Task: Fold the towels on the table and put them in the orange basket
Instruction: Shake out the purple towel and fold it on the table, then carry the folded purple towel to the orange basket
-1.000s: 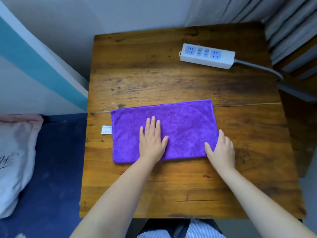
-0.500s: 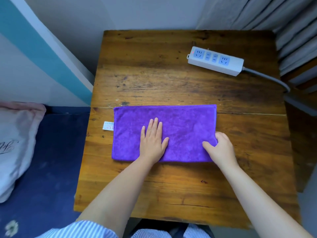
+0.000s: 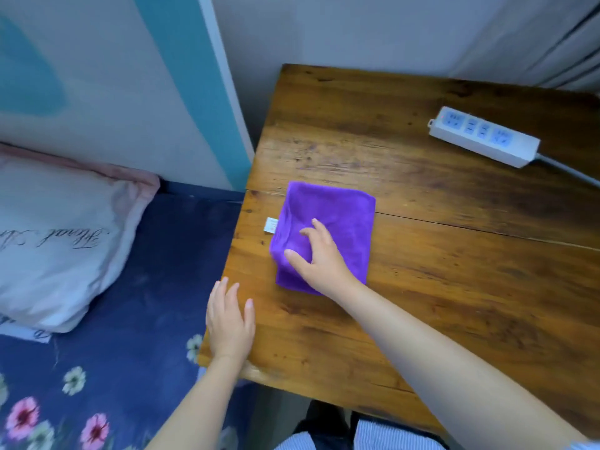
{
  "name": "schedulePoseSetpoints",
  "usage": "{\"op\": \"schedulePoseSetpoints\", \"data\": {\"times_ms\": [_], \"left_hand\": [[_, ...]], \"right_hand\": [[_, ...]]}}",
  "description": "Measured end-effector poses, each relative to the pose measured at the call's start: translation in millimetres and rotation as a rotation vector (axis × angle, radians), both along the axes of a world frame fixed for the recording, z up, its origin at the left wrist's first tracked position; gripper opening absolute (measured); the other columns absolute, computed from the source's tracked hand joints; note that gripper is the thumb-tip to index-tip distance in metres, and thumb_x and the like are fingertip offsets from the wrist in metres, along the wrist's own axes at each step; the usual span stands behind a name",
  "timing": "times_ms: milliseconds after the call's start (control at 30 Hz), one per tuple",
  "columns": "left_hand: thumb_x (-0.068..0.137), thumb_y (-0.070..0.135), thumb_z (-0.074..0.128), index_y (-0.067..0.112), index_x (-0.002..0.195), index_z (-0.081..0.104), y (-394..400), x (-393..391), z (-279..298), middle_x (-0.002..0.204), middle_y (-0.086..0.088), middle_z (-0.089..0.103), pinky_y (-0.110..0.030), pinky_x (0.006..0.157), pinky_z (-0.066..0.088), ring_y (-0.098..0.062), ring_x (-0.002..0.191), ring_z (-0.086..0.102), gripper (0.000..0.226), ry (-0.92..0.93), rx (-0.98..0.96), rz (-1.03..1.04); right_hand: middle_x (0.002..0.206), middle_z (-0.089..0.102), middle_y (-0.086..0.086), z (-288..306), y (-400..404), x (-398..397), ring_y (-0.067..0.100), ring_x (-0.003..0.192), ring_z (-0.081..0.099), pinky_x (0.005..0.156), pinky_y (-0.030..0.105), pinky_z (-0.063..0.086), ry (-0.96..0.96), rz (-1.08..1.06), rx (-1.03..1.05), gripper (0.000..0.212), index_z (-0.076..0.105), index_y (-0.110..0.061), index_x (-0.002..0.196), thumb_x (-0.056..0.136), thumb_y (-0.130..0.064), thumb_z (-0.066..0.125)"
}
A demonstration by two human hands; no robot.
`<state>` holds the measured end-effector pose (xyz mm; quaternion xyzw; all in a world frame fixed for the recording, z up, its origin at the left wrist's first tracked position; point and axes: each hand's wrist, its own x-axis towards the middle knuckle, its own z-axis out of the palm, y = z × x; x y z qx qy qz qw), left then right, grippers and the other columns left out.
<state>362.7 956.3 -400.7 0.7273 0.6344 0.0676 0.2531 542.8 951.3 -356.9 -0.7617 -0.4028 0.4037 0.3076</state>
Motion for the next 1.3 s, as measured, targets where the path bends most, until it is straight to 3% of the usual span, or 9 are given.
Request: {"op": "schedulePoseSetpoints", "data": {"times_ms": [267,367,467,633,800,900,1067,1167,1300], "left_hand": [[0.088,0.019,0.058,0.004,0.135,0.040,11,15,-7,0.139,-0.014,0.042,-0.035,0.107,0.032,-0.028,0.129,0.041,0.052,-0.112,-0.175,-0.118],[0.087,0.027,0.060,0.011,0.137,0.037,25,44,-4,0.130,-0.010,0.051,-0.033,0.096,0.041,-0.028,0.117,0.051,0.058,-0.225,-0.270,-0.071],[0.089,0.020,0.057,0.010,0.124,0.050,38,65,2,0.097,-0.009,0.061,-0.024,0.076,0.040,-0.029,0.097,0.058,0.037,-0.359,-0.302,0.110],[0.087,0.011,0.057,0.007,0.103,0.061,29,71,3,0.084,0.000,0.058,-0.016,0.063,0.038,-0.014,0.075,0.052,0.016,-0.474,-0.226,0.097],[0.088,0.015,0.059,0.005,0.120,0.052,12,60,-10,0.104,-0.014,0.063,-0.031,0.080,0.047,-0.026,0.088,0.059,0.035,-0.305,-0.363,0.015],[0.088,0.023,0.058,0.012,0.137,0.036,6,58,-11,0.129,-0.010,0.047,-0.035,0.095,0.042,-0.027,0.114,0.051,0.055,-0.145,-0.232,-0.133],[0.075,0.046,0.067,0.014,0.136,0.043,-8,60,-2,0.143,-0.010,0.041,-0.032,0.108,0.030,-0.022,0.135,0.034,0.073,0.167,0.022,-0.726],[0.035,0.029,0.090,0.012,0.084,0.073,-11,68,3,0.084,-0.002,0.072,-0.021,0.066,0.052,-0.017,0.079,0.070,0.054,0.218,0.178,-0.732],[0.022,0.015,0.087,0.010,0.060,0.068,-9,69,13,0.055,0.000,0.063,-0.016,0.045,0.047,-0.018,0.049,0.062,0.043,0.166,0.275,-0.696]], "right_hand": [[0.152,0.023,0.009,-32,-66,32,0.025,0.144,0.010,0.116,0.048,0.008,-0.661,0.498,-0.230,0.053,0.044,-0.013,0.130,0.083,-0.035,0.058],[0.147,0.033,0.020,-28,-77,39,0.038,0.139,0.024,0.108,0.054,0.027,-0.723,0.458,-0.236,0.047,0.054,-0.006,0.120,0.077,-0.018,0.067],[0.122,0.055,0.034,-31,-81,39,0.050,0.117,0.050,0.087,0.055,0.048,-0.646,0.263,-0.083,0.038,0.064,0.009,0.099,0.062,0.011,0.070],[0.141,0.039,0.026,-46,-97,35,0.040,0.132,0.037,0.106,0.041,0.034,-0.513,0.036,-0.025,0.043,0.049,0.008,0.126,0.083,0.011,0.050],[0.152,0.025,0.012,-52,-107,31,0.027,0.139,0.029,0.108,0.025,0.027,-0.345,-0.143,-0.062,0.047,0.040,-0.004,0.136,0.090,0.007,0.039],[0.147,0.032,0.015,-46,-101,30,0.030,0.132,0.038,0.090,0.033,0.051,-0.111,-0.350,-0.038,0.046,0.050,-0.001,0.128,0.087,0.015,0.037],[0.127,0.043,0.006,-26,-98,35,0.015,0.082,0.062,0.058,0.004,0.051,-0.006,-0.431,0.050,0.039,0.060,0.000,0.118,0.086,0.014,0.041],[0.125,0.044,0.001,-13,-99,43,0.008,0.068,0.062,0.059,0.006,0.051,-0.082,-0.332,0.035,0.037,0.064,-0.004,0.113,0.085,0.011,0.046],[0.134,0.045,0.016,0,-104,52,0.026,0.116,0.051,0.091,0.016,0.040,-0.315,-0.043,0.080,0.041,0.060,0.002,0.114,0.076,0.013,0.054]]}}
